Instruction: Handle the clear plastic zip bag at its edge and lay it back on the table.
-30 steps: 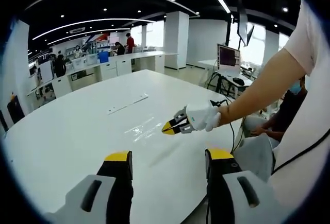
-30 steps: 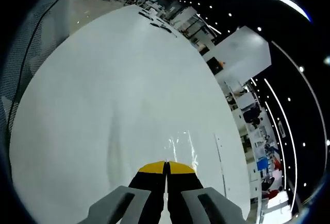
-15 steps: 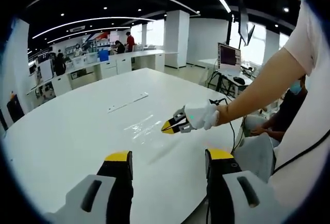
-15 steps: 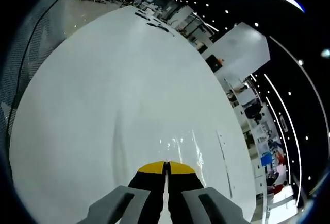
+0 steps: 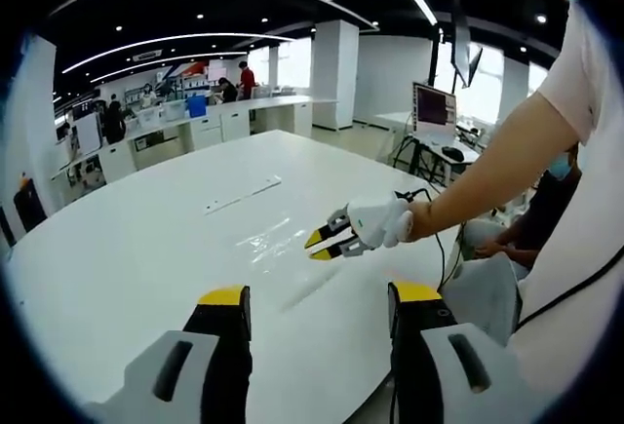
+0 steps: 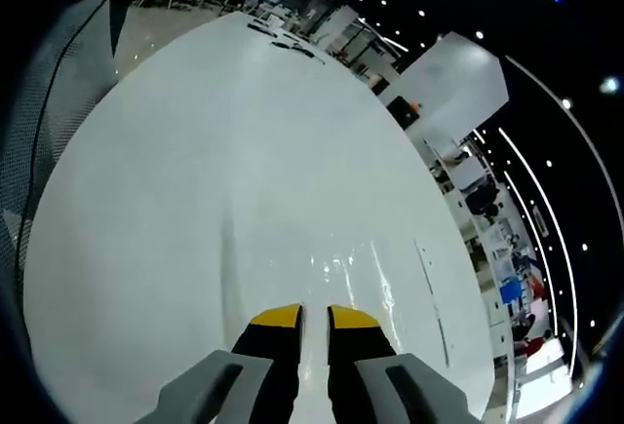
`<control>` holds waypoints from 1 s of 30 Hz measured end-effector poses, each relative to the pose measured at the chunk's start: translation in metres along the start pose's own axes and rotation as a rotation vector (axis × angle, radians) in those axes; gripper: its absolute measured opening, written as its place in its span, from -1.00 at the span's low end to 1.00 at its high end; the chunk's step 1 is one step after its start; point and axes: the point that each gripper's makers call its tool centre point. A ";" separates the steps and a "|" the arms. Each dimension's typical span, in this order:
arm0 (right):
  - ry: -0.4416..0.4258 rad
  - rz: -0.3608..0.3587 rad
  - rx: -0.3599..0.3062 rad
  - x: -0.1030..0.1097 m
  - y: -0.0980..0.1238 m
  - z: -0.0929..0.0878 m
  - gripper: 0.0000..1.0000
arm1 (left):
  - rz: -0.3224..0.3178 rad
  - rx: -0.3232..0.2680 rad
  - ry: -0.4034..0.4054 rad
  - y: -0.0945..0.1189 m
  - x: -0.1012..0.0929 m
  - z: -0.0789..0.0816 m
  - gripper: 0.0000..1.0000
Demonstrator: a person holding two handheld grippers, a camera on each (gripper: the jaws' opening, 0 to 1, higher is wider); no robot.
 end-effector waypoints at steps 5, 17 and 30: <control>-0.010 0.006 0.009 0.002 0.000 -0.002 -0.85 | 0.002 -0.001 0.001 0.001 0.001 -0.002 0.10; -0.043 0.014 0.015 0.003 0.000 -0.004 -0.75 | -0.001 -0.001 -0.001 0.000 -0.001 0.000 0.10; -0.081 0.035 0.026 0.009 0.002 -0.009 -0.66 | -0.006 -0.004 -0.002 0.000 -0.001 -0.001 0.10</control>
Point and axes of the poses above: the point that each gripper's makers call its tool centre point, and the gripper's own axes: y roughly backward along the fingers, x roughly to its left, z roughly out of its top, and after that the axes turned 14 degrees about -y, right-handed
